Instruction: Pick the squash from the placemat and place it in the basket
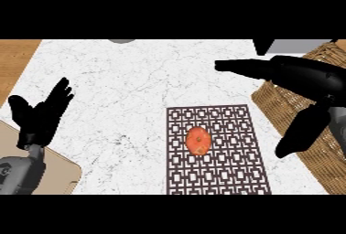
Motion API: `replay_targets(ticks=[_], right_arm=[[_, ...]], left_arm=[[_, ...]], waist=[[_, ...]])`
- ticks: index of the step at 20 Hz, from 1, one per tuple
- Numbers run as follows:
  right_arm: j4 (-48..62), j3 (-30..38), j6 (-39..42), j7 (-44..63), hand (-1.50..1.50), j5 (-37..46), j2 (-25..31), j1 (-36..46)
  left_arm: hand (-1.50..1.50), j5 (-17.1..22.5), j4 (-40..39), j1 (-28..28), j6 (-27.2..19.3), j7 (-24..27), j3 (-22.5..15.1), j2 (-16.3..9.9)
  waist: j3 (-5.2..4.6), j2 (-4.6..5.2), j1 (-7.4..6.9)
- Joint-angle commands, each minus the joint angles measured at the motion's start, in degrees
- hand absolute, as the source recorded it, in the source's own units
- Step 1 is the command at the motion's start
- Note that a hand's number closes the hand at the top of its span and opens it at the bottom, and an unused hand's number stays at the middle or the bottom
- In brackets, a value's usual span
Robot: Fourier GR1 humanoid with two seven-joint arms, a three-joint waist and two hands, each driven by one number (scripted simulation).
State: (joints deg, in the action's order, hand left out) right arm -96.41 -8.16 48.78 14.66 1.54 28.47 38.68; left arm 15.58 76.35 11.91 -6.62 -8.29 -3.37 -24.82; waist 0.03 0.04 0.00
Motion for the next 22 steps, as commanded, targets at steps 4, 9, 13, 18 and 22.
replay_targets(ticks=[4,9,13,18,22], right_arm=[[1.3,-2.1,-5.4,-15.6,-1.5,14.1,-2.7,-10.8],[7.4,-7.8,-17.4,-26.0,-1.5,25.4,-7.5,-15.3],[12.6,-8.0,-21.3,-26.4,-1.5,25.1,-14.2,-14.5],[22.8,-12.0,-25.8,-29.5,-1.5,32.3,-18.6,-13.1],[30.4,-12.8,-27.8,-30.4,-1.5,36.9,-20.3,-9.5]], left_arm=[[0.0,-1.0,3.6,-2.7,1.3,-0.8,0.9,1.3],[0.0,-2.6,6.3,-0.8,-0.5,-5.1,0.4,1.8],[0.0,-3.0,6.1,-1.6,0.1,-4.9,1.6,2.2],[0.0,-3.3,-2.3,1.5,4.0,0.6,4.2,2.9],[0.0,-3.3,2.6,-0.6,4.5,-2.8,4.4,2.8]], waist=[[0.01,0.02,-0.44],[0.03,0.06,-0.64],[0.0,-0.03,-0.56],[-0.03,0.14,-0.36],[-0.02,0.08,-0.62]])
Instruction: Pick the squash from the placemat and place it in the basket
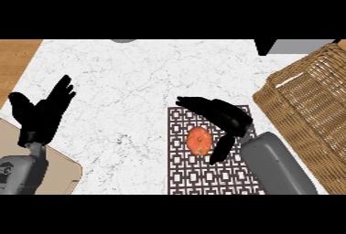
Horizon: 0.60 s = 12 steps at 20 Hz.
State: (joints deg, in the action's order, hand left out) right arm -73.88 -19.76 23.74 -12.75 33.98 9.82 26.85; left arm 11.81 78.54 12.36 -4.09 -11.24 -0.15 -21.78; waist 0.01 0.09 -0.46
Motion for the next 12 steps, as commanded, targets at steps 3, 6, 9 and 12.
replay_targets(ticks=[3,6,9,12], right_arm=[[7.6,-1.8,-0.8,-0.5,-1.5,6.0,-3.2,2.1],[8.3,-0.1,-0.7,-4.6,-1.5,7.6,0.2,1.1],[12.2,0.4,-5.3,-9.2,-1.5,10.0,-1.0,0.1],[10.6,3.9,0.5,-8.1,-1.5,9.3,-1.3,2.6]], left_arm=[[0.0,-0.2,3.2,-0.7,2.0,-3.2,2.5,-1.3],[0.0,-4.0,-4.0,0.4,0.6,2.9,1.5,2.8],[0.0,-2.1,-4.3,0.0,4.0,3.3,4.0,1.8],[0.0,-4.2,-1.1,0.2,3.1,0.6,4.3,2.9]], waist=[[0.0,-0.07,0.05],[-0.02,0.0,0.4],[-0.01,0.01,0.3],[-0.01,-0.07,0.29]])
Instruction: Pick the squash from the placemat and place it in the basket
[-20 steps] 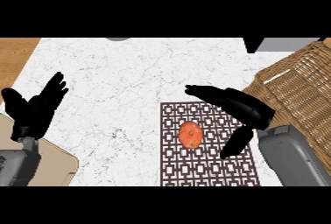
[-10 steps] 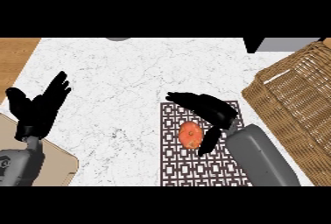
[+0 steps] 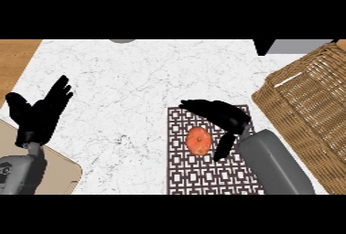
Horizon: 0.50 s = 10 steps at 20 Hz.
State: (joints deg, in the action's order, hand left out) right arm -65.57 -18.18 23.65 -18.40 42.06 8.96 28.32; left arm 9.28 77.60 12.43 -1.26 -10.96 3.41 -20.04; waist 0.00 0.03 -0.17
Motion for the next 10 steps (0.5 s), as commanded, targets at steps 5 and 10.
replay_targets(ticks=[5,10], right_arm=[[-1.3,2.0,3.8,-6.4,-1.5,0.4,1.4,-3.5],[0.7,2.8,4.5,-7.9,-1.5,2.4,-0.7,-1.4]], left_arm=[[0.0,-1.4,-2.6,1.3,2.1,1.4,2.2,1.2],[0.0,-3.0,0.2,0.4,1.7,-0.6,2.8,2.3]], waist=[[-0.01,-0.06,0.24],[0.0,-0.03,0.05]])
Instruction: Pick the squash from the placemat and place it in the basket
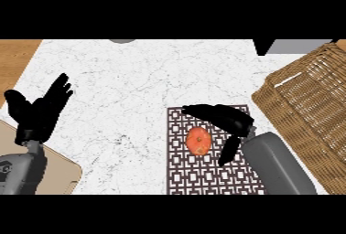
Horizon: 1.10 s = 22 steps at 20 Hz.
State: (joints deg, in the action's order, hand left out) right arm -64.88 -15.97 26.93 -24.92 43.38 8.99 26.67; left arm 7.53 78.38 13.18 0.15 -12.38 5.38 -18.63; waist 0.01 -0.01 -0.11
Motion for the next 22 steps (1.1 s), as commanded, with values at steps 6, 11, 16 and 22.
replay_targets(ticks=[6,11,16,22], right_arm=[[4.4,-0.8,-6.6,-3.6,-1.5,6.9,-1.4,-2.4],[6.3,-0.3,-8.0,-1.4,-1.5,9.8,-4.0,-0.3],[9.8,-2.9,-10.8,-2.3,1.5,14.2,-5.7,0.3],[7.5,-4.6,-15.7,-6.1,1.5,17.9,-4.3,-5.0]], left_arm=[[0.0,-0.9,5.4,-1.6,0.3,-4.6,1.4,0.8],[0.0,-3.7,-2.2,0.8,0.3,1.3,0.7,3.9],[0.0,-3.7,-0.2,1.5,0.3,-1.6,0.9,4.0],[0.0,-3.8,-0.1,-0.7,2.2,0.2,2.7,2.8]], waist=[[0.01,0.0,-0.15],[-0.01,0.08,0.04],[0.01,0.11,-0.2],[0.0,0.01,0.08]])
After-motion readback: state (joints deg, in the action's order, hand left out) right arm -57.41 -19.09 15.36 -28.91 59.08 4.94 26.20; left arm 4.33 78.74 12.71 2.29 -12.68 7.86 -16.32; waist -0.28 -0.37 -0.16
